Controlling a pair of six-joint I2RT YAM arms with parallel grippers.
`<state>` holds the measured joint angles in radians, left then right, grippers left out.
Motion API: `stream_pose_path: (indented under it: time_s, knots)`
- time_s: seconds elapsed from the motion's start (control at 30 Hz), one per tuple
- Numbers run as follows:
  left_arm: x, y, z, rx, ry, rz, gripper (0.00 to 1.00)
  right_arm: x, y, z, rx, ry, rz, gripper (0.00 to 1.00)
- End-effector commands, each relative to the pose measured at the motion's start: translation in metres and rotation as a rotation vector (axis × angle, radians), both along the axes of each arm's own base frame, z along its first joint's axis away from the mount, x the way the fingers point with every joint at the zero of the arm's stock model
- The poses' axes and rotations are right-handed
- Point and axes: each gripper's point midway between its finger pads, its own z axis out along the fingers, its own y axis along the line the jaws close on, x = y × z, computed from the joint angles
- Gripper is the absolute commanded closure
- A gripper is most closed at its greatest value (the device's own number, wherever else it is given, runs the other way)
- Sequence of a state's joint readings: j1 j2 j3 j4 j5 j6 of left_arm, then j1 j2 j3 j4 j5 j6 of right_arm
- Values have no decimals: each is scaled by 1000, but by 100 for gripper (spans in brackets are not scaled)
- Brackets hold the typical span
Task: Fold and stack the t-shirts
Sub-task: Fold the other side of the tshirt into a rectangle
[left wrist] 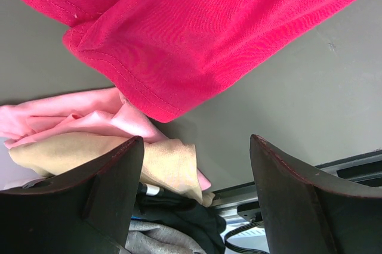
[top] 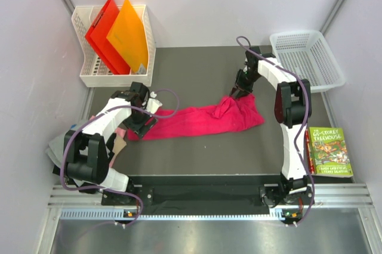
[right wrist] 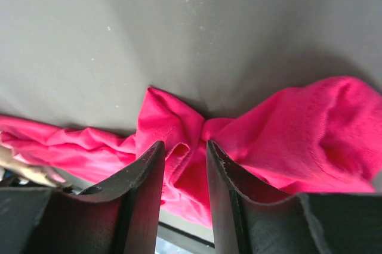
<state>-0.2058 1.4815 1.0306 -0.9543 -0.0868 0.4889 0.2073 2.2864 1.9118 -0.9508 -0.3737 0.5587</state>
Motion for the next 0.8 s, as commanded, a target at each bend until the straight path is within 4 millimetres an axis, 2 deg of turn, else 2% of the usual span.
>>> stream_pose_path:
  time_s: [0.0,0.13,0.53,0.77]
  knots:
    - [10,-1,14,-13,-59,-5,23,13,-7,36,-33,-109,22,65]
    - [12,-2,15,-15,-59,-5,23,15,-1,33,-2,-97,16,65]
    - [12,-2,15,-15,-59,-4,23,20,36,28,82,-92,32,67]
    - [16,-2,19,-11,-72,-4,23,9,33,20,57,-62,48,67]
